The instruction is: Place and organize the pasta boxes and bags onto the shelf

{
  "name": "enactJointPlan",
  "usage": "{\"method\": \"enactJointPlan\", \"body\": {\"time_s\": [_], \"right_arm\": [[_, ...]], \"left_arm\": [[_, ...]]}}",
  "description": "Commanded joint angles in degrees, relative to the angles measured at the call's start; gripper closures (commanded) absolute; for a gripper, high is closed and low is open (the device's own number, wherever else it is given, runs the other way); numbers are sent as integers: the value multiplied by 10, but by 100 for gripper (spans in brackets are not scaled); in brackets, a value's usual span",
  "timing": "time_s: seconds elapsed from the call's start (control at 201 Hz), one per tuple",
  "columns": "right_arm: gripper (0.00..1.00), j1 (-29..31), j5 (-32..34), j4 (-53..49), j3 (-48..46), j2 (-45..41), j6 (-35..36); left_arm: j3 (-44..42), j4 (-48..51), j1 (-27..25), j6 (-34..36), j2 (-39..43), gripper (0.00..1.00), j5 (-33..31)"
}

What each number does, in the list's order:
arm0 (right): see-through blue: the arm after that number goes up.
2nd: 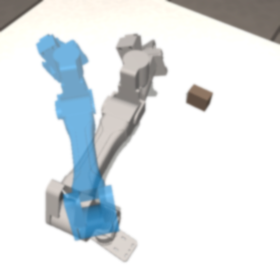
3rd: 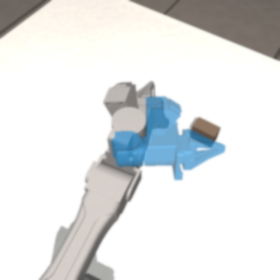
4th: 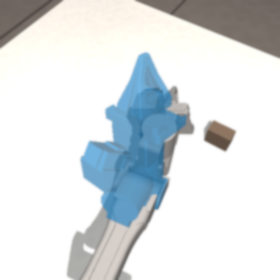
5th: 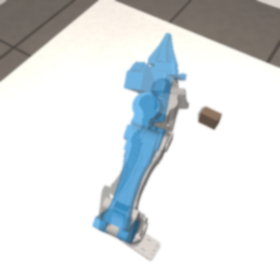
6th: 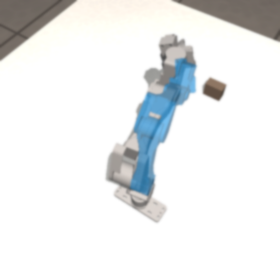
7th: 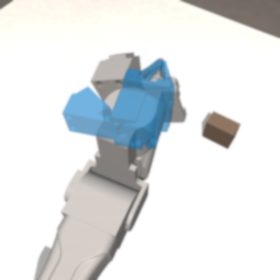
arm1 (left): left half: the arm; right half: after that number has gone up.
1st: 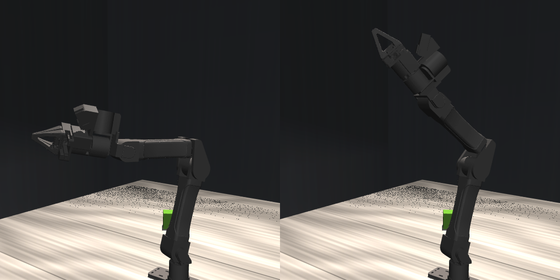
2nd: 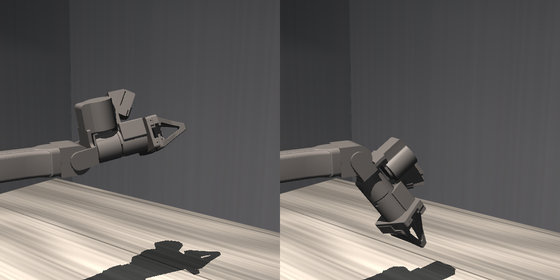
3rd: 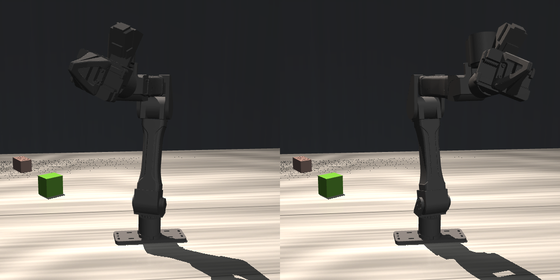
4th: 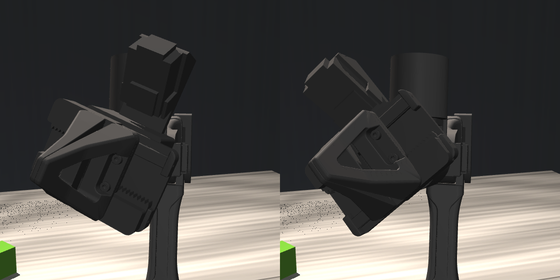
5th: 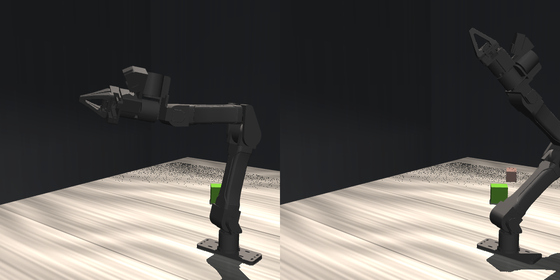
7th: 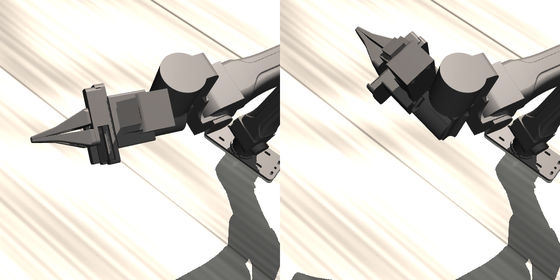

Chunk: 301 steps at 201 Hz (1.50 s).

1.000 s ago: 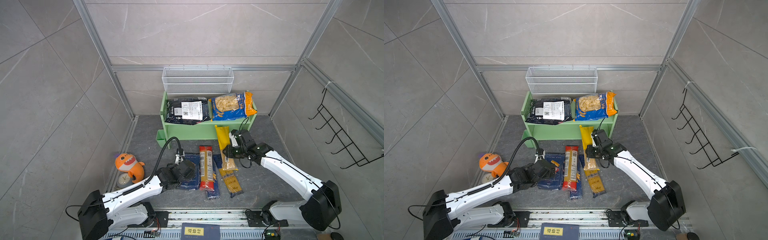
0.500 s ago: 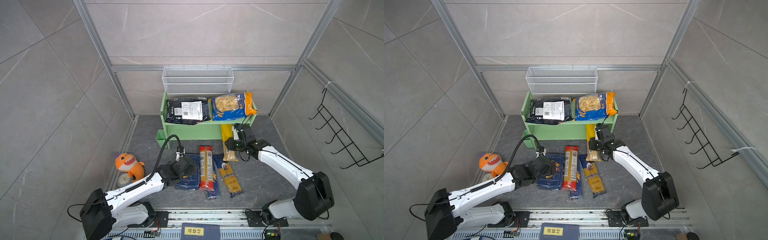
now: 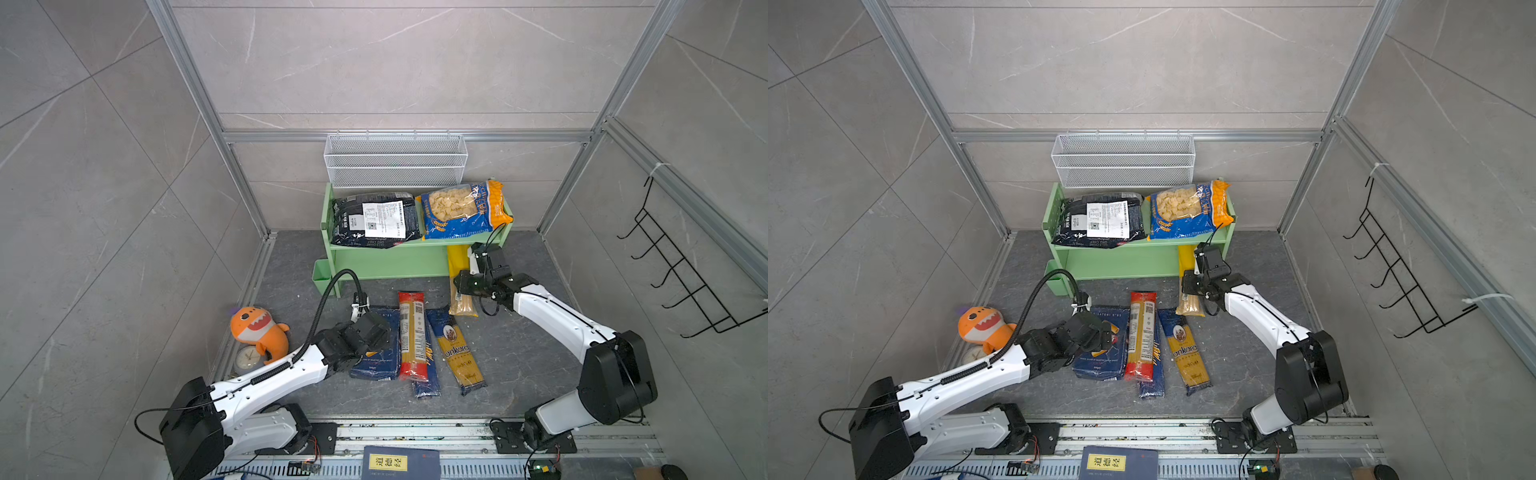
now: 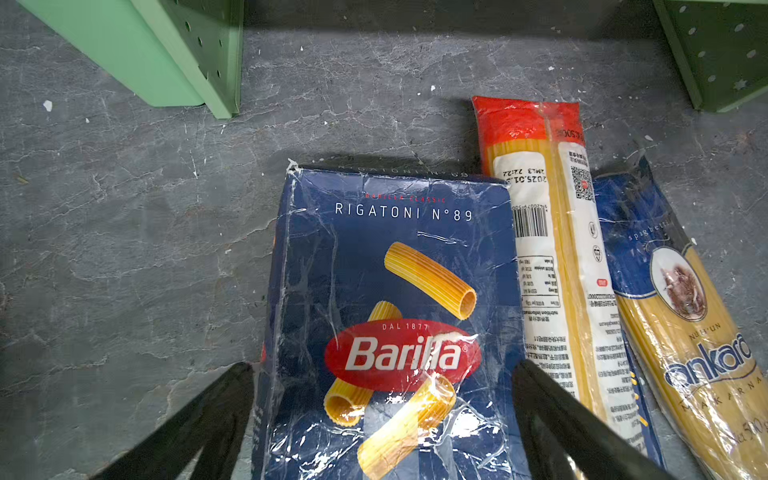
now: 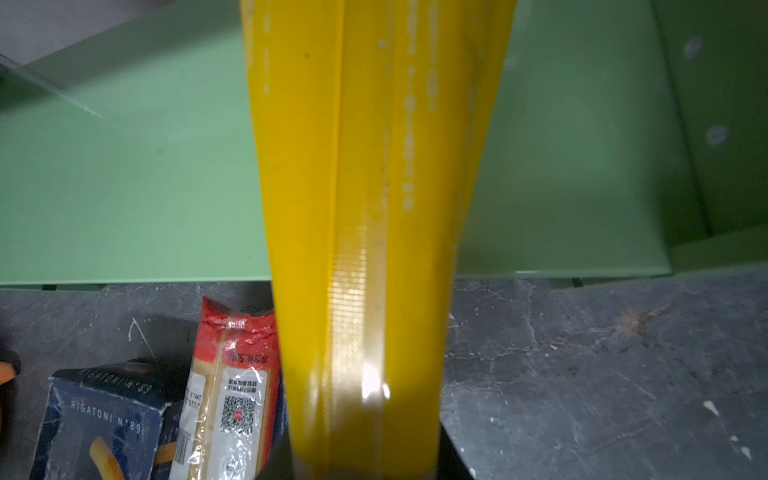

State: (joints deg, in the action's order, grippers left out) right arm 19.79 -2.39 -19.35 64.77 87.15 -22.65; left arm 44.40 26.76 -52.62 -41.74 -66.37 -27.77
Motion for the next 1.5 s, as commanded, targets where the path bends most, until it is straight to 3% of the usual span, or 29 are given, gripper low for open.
{"method": "enactJointPlan", "body": {"time_s": [0.0,0.388,0.727,1.494], "right_arm": [[84,-4,-3,94,46,-16,-3],[83,-4,-57,77,21,-51,-53],[83,-4,-62,6,-16,-119,-52],[82,19,-169,-35,-99,-234,-101]], "left_arm": [[20,2,3,7,11,2,5],[19,-36,3,17,-2,3,52],[2,-50,3,7,15,3,69],[69,-253,1,7,-120,2,250]]}}
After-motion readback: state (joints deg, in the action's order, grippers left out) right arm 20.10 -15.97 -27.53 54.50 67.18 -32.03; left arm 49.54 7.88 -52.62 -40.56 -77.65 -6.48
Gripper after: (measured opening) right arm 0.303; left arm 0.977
